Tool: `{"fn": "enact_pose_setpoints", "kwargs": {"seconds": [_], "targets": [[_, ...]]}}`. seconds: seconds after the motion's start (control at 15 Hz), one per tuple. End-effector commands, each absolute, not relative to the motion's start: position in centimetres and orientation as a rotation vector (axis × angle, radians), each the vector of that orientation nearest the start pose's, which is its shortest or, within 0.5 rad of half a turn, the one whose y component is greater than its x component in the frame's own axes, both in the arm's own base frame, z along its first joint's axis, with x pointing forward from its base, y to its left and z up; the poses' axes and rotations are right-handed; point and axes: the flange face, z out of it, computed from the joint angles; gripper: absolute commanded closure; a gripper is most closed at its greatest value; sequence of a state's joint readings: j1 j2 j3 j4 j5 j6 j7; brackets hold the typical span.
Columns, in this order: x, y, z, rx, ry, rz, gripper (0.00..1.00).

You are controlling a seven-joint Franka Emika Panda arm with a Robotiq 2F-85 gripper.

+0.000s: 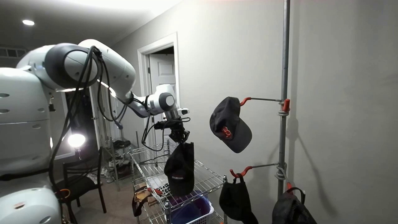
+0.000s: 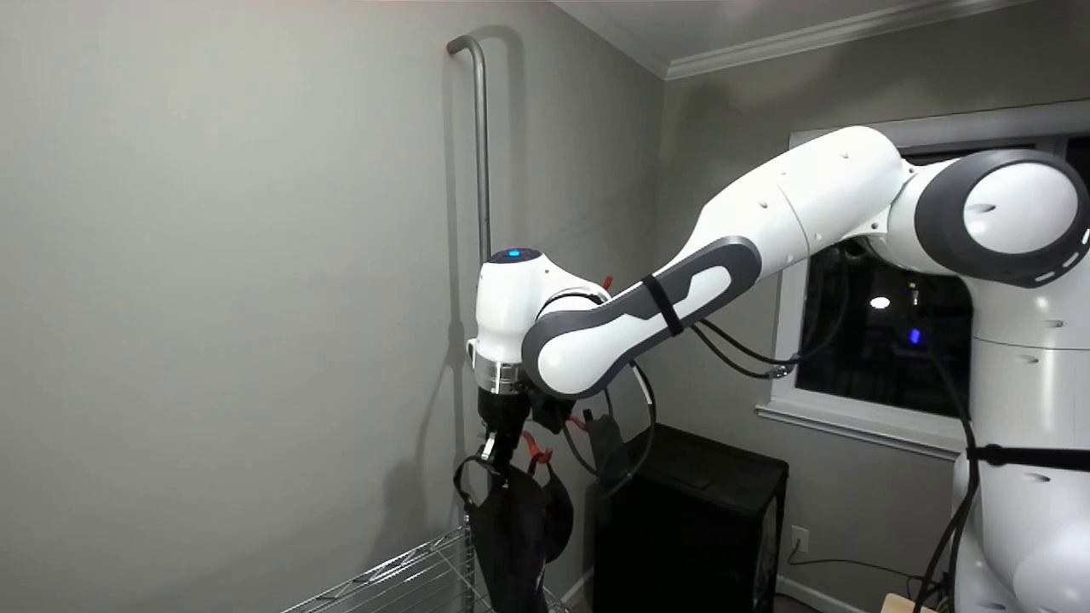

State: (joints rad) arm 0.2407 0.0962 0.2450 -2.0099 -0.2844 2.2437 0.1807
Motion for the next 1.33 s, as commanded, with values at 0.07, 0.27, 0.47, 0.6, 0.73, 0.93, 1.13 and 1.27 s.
{"fn": "enact_pose_setpoints", "kwargs": {"seconds": [0.07,0.27,0.47,0.6,0.73,0.93,1.13,1.27], "targets": [[54.6,26.6,41.0,-3.192,-0.776,-0.283,0.96],[55.5,27.0,40.3,-3.186,-0.783,-0.254,0.97],[55.8,27.8,40.1,-3.163,-0.81,-0.244,0.95],[55.8,28.2,40.0,-3.154,-0.845,-0.239,0.7],[55.8,28.5,40.0,-3.147,-0.862,-0.237,0.61],[55.6,28.5,40.2,-3.137,-0.881,-0.241,0.42],[54.9,27.9,40.5,-3.141,-0.897,-0.237,0.23],[53.9,27.3,40.8,-3.161,-0.895,-0.231,0.1]]}}
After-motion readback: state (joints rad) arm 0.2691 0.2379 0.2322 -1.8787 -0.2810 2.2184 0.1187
